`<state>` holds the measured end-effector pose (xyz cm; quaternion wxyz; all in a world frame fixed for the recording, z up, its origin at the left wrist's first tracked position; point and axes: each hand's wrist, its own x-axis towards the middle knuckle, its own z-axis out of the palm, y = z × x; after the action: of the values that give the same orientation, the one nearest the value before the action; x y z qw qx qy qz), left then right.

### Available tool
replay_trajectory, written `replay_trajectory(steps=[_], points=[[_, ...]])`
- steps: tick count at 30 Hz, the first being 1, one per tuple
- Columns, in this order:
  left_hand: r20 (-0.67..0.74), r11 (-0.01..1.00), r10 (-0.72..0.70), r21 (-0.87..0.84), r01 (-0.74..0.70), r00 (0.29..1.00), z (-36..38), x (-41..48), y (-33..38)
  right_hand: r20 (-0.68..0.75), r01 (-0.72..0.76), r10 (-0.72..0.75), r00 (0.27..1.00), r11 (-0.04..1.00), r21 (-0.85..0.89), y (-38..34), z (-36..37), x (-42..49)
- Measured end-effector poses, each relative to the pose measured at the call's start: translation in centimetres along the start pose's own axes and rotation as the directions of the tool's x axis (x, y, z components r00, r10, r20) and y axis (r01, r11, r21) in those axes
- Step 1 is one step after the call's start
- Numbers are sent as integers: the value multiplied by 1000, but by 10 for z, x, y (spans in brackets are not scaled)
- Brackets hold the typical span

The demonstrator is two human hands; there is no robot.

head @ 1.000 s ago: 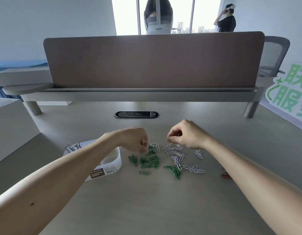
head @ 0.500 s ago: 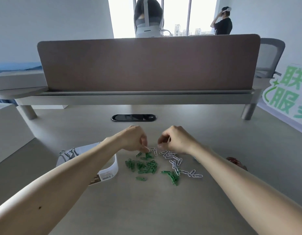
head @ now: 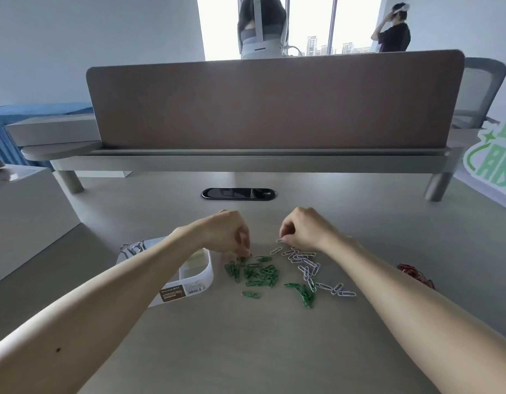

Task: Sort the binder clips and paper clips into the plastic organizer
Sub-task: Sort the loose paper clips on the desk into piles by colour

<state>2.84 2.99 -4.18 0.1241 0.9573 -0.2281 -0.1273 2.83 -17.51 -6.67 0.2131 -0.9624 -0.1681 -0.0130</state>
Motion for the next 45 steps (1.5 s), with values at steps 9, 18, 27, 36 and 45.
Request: replay_trajectory(steps=[9, 18, 27, 36, 45], points=[[-151, 998, 29, -56, -38, 988, 40, -15, 40, 117, 36, -37, 992, 999, 8, 19, -25, -51], [-405, 995, -9, -94, -31, 914, 83, -23, 88, 94, -15, 13, 996, 1000, 27, 28, -27, -78], [-358, 998, 36, -30, -51, 933, 75, -26, 94, 57, 12, -16, 998, 998, 69, 30, -33, -87], [-291, 992, -23, -125, -15, 956, 59, -33, 75, 99, 110, -120, 988, 989, 101, 21, -26, -86], [-226, 999, -12, -47, 1, 974, 55, -43, 58, 124, 104, -106, 987, 994, 19, 10, -13, -74]])
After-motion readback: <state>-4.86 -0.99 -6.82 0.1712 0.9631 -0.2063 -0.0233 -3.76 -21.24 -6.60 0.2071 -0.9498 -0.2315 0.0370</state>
